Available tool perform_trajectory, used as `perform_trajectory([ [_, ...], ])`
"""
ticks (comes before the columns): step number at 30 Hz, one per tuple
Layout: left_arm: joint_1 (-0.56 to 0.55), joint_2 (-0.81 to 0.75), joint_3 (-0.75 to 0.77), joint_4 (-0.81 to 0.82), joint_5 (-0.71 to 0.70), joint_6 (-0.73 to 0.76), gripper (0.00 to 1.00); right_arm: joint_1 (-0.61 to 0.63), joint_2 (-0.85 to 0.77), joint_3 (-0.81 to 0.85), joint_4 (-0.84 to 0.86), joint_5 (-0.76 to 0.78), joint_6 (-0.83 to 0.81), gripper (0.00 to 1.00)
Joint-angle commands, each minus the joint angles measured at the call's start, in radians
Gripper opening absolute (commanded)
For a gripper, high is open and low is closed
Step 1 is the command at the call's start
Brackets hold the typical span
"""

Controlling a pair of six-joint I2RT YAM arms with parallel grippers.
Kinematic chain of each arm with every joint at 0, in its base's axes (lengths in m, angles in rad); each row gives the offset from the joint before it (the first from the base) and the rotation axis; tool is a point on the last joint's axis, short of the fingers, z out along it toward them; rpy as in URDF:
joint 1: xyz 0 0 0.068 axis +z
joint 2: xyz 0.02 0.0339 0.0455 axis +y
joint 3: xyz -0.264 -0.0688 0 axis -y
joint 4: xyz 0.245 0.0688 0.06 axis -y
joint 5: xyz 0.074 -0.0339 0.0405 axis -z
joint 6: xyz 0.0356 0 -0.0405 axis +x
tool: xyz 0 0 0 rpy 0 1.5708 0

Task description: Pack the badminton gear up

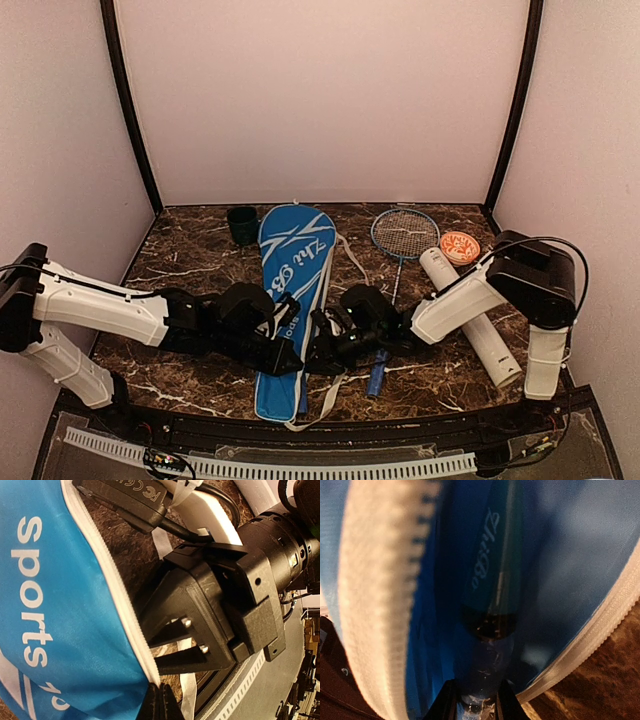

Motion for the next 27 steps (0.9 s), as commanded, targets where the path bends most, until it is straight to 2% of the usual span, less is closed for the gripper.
perform_trajectory([
  [1,-0.016,-0.045,-0.026,0.074,0.089,-0.026,0.00,-0.003,0.048,0.029,0.295,-0.002,0.044,0.04],
  [4,-0.017,-0.045,-0.033,0.069,0.066,-0.028,0.00,-0.002,0.027,0.024,0.298,-0.006,0.037,0.14],
  [7,-0.017,-0.042,-0.032,0.054,0.044,-0.030,0.00,-0.002,-0.014,0.008,0.260,-0.008,0.007,0.29],
  [14,0.003,-0.048,-0.026,0.009,-0.018,-0.055,0.00,0.000,-0.113,-0.094,0.175,-0.039,-0.038,0.55],
  [18,0.021,-0.026,-0.025,0.010,-0.025,-0.063,0.00,0.003,-0.164,-0.145,0.091,-0.051,-0.081,0.61],
  [21,0.023,0.001,-0.018,0.029,-0.015,-0.060,0.00,0.009,-0.210,-0.179,0.042,-0.060,-0.104,0.69],
  [27,0.024,0.033,-0.006,0.064,0.001,-0.062,0.00,0.028,-0.290,-0.256,-0.058,-0.061,-0.130,0.68],
])
